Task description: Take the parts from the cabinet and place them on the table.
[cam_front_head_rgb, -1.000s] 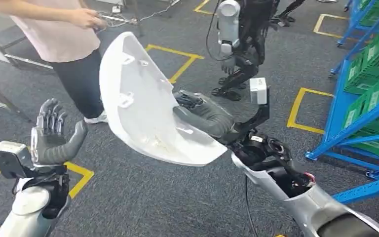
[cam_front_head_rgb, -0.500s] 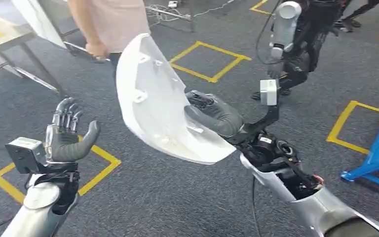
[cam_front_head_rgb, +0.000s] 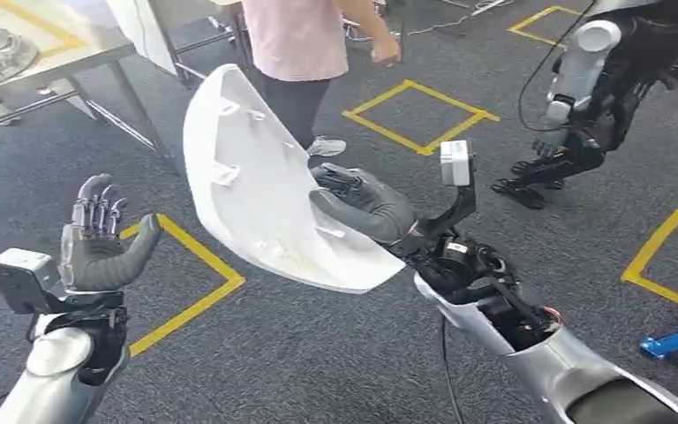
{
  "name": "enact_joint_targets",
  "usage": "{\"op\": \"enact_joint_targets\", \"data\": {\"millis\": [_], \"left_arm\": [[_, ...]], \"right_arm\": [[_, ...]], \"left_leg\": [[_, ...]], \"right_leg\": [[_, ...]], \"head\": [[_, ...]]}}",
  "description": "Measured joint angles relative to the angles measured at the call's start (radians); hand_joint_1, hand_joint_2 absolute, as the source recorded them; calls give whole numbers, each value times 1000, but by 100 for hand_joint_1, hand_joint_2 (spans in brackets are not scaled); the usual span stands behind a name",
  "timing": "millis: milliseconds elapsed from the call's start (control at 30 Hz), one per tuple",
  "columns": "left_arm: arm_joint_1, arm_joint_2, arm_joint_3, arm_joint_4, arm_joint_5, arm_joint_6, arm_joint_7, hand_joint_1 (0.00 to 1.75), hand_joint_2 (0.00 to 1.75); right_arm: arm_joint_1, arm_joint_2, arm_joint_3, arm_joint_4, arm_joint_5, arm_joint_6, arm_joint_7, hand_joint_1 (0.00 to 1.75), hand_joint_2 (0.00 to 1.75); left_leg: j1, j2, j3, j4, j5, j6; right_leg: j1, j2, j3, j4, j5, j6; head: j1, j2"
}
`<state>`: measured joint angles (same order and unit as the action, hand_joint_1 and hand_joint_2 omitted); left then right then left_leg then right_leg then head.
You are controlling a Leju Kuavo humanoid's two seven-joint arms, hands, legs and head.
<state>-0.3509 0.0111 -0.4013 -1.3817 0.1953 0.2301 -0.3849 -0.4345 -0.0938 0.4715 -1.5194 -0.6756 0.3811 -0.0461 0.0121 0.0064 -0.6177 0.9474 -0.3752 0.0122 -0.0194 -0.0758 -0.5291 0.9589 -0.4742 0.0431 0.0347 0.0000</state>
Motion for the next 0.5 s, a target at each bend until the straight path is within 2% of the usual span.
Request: {"op": "enact_joint_targets", "data": {"millis": [33, 67, 100, 133, 167, 200, 233, 267, 300, 333, 367, 400, 467, 500], "left_arm": [[-5, -1, 0, 1, 1, 0, 1, 0, 175], [-10, -3, 0, 3, 1, 0, 1, 0, 175], [-11, -3, 0, 6, 1, 0, 0, 0, 175], [-11, -5, -1, 9, 3, 0, 0, 0, 175], [-11, -5, -1, 13, 4, -1, 0, 0, 175], [-11, -5, -1, 16, 4, -2, 0, 0, 175], [-12, -6, -1, 17, 4, -2, 0, 0, 175], [-14, -6, -1, 18, 5, -3, 0, 0, 175], [-17, -6, -1, 18, 5, -3, 0, 0, 175], [-19, -6, -1, 21, 6, -3, 0, 0, 175], [-24, -6, -2, 22, 9, -3, 0, 0, 175], [-24, -6, -2, 23, 10, -4, -1, 0, 175], [-22, -5, -2, 23, 11, -4, 0, 0, 175], [-23, -3, -2, 24, 11, -4, 0, 0, 175]], "right_arm": [[-1, 0, -2, 1, 1, 0, -2, 175, 175], [-2, 0, -3, 3, 2, 3, -3, 175, 175], [-1, 0, -5, 5, 4, 6, -3, 175, 175], [-1, 0, -5, 10, 10, 10, -4, 175, 175], [-1, 0, -5, 13, 13, 13, -4, 175, 175], [-1, 0, -6, 15, 13, 15, -4, 175, 175], [-2, 0, -7, 17, 13, 15, -3, 175, 175], [-3, 0, -11, 19, 13, 15, -2, 175, 175], [-5, 0, -12, 20, 12, 15, -2, 175, 175], [-8, 0, -11, 21, 13, 15, 0, 175, 175], [-9, 0, -11, 21, 12, 15, 1, 175, 175], [-10, 0, -10, 22, 12, 15, 2, 175, 175], [-13, 0, -10, 23, 12, 15, 3, 175, 175], [-16, 0, -11, 23, 12, 14, 3, 175, 175]], "left_leg": [[1, -7, 1, 1, 0, 7], [1, -16, 1, 1, 0, 11], [0, -28, 1, 1, 0, 11], [-2, -40, 1, 2, 0, 12], [-4, -55, 2, 2, 0, 12], [-5, -70, 3, 3, 0, 12], [-6, -87, 5, 4, -1, 12], [-6, -101, 7, 5, -1, 11], [-5, -113, 8, 6, -3, 9], [-5, -123, 5, 6, -2, 7], [-3, -135, -3, 11, 1, 1], [1, -144, -11, 9, 5, -6], [5, -174, -13, 1, 13, -21], [1, -155, -15, 8, 5, -23]], "right_leg": [[-1, 41, -22, 54, -34, 0], [0, 60, -60, 137, -74, 1], [2, 69, -105, 230, -108, 1], [2, 72, -147, 309, -132, 1], [3, 73, -170, 342, -129, -1], [3, 73, -166, 318, -99, -5], [3, 77, -140, 247, -48, -11], [3, 91, -102, 152, 7, -17], [3, 126, -67, 60, 55, -25], [-3, 181, -50, 26, 48, -31], [-3, 176, -37, 4, 49, -29], [2, 164, -34, 4, 44, -28], [3, 141, -30, -1, 46, -32], [-12, 122, -21, -13, 52, -38]], "head": [[5, 0], [13, 0], [21, 0], [27, 0], [29, 0], [29, 0], [32, 0], [38, 0], [43, 0], [41, 0], [32, 0], [41, 0], [39, 0], [40, 0]]}}
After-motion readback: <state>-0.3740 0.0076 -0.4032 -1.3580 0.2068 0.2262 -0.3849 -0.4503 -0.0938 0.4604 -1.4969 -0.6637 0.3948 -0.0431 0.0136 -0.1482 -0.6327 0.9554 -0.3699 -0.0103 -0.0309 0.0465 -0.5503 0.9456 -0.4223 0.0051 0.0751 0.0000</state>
